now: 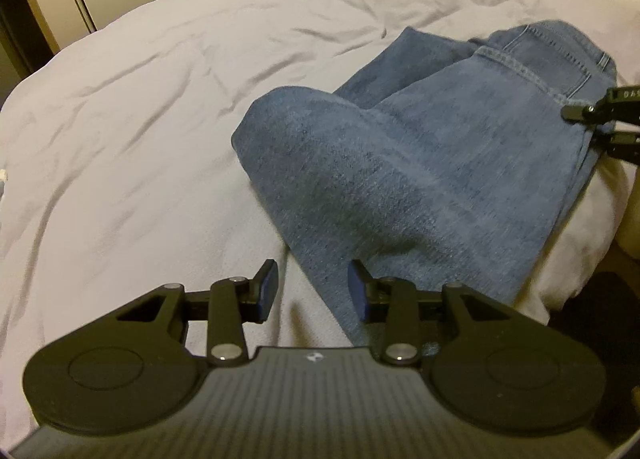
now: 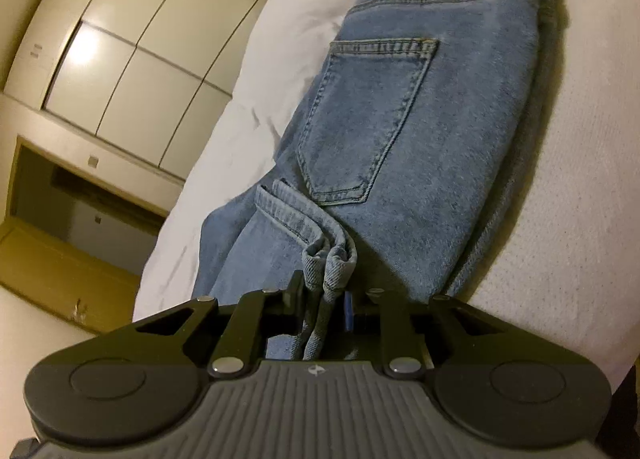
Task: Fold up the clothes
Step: 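Fold the held end over toward the waistband with the right gripper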
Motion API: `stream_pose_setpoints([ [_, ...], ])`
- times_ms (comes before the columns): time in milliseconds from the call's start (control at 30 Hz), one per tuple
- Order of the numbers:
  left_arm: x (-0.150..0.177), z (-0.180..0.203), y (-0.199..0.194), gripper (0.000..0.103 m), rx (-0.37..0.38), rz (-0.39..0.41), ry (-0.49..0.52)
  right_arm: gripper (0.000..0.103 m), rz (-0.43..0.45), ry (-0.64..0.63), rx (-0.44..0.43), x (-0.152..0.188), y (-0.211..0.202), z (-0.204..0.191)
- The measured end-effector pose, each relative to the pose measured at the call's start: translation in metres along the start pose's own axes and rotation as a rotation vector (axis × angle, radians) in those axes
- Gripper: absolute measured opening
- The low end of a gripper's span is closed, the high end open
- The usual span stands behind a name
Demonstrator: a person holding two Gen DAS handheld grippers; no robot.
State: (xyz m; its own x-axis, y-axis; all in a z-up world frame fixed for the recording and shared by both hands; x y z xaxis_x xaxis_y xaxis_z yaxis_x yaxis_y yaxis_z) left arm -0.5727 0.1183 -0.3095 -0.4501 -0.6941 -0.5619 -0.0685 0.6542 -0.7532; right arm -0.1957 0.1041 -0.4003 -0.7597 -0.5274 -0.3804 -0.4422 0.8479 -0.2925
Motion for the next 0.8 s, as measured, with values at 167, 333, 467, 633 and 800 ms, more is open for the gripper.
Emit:
stream_pose_setpoints([
  [167,-0.008,0.005,-0.004,0.033,-0.014,0.005,0.04,0.014,-0.037,-0.185,0.031,-0.007,0.004,-0.023],
  [333,-0.022,0.01,-0.011,0.033,-0.006,0.04,0.095,0.013,0.021,-0.354,-0.035,-0.035,0.0,-0.071],
  [467,-0.044,0.018,-0.02,0.034,0.037,0.105,0.099,0.013,0.142,-0.393,-0.047,-0.064,-0.032,-0.075],
  [633,-0.066,0.044,-0.004,0.035,0.097,0.118,0.122,0.013,0.167,-0.211,0.081,-0.082,-0.054,0.005],
  [800,-0.069,0.067,0.026,0.035,0.092,0.061,0.168,0.013,0.15,-0.185,0.062,-0.084,-0.054,0.025],
])
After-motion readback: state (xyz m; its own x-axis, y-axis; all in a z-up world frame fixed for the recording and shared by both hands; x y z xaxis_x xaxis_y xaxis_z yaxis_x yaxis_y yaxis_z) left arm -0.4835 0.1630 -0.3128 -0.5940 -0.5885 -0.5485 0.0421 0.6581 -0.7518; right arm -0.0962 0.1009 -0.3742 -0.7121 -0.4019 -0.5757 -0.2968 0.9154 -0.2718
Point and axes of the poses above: each gripper's, at about its wrist camera, not at the fingertips, and y roughly the way its jaws point, z to its right, x to its underside, the point moved 6 cm from there along y, roughly the way its jaws point, and after that the axes turned 14 degrees about -x, right-handed, at the moved point
